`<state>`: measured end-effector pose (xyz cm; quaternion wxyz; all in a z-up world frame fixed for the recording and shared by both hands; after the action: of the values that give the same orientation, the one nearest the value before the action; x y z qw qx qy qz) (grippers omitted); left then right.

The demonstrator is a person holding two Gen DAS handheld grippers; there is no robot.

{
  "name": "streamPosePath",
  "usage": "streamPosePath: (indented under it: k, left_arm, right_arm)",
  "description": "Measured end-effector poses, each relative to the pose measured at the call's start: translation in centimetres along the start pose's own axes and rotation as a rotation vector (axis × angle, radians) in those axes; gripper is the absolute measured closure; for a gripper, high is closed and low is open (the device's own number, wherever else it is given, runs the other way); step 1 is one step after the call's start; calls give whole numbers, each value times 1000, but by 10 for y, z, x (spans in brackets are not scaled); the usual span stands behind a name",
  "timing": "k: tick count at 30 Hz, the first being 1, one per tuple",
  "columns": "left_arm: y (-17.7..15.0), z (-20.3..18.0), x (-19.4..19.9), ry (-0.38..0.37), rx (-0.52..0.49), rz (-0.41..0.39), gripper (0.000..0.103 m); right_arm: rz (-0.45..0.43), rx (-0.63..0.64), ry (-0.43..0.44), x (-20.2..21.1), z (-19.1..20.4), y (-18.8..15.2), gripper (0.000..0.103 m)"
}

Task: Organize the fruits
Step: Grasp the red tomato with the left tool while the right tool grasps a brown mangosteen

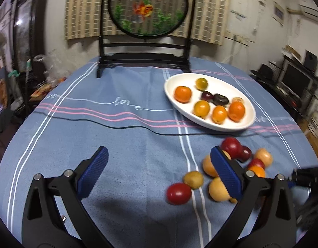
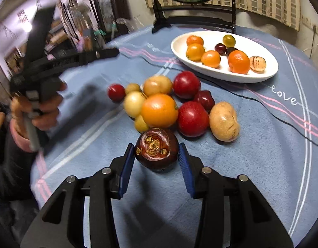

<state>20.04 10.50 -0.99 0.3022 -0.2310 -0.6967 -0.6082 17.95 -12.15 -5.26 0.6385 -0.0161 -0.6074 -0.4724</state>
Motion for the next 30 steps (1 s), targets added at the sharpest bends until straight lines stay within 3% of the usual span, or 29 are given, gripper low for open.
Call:
streamPosePath:
  k: [2,5,8,10,11,21,30]
  left_arm:
    - [-5,-3,4,-21,-64,-2,3]
    - [-19,-11,2,-110,-185,52,5]
    - [-32,-18,-2,-102,-267,85,24]
    - [-38,-21,-9,-117,-291,127,43]
    - [-39,-23,-11,-118,-297,139,46]
    - [-42,-22,-21,-135,-291,196,47]
    - [-45,-27,-30,-141,-300,247,57]
  right_arm:
    - [-41,-39,54,11,-7,1,59]
    - [-76,-97,62,20,-20,2,59]
    - [-74,-145,57,19,-29,2,59]
    - [-68,-148,49,16,-28,2,59]
    - [-66,-146,50,16,-27,2,59]
    - [-72,-143,46,18,-26,0,59]
    - [-64,-137,43,18,-25,0,59]
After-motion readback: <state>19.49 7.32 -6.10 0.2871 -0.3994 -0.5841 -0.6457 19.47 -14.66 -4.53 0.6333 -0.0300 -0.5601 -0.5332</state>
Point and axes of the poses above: each gripper's, at about its wrist camera, not at the fingertips, and x roughly against the way its jaws point, z to its left, y to its top, the point moved 2 cm from there along -x, roughly the way its jaws point, and after that the axes turned 7 degrees about z, right-handed, at the moved point
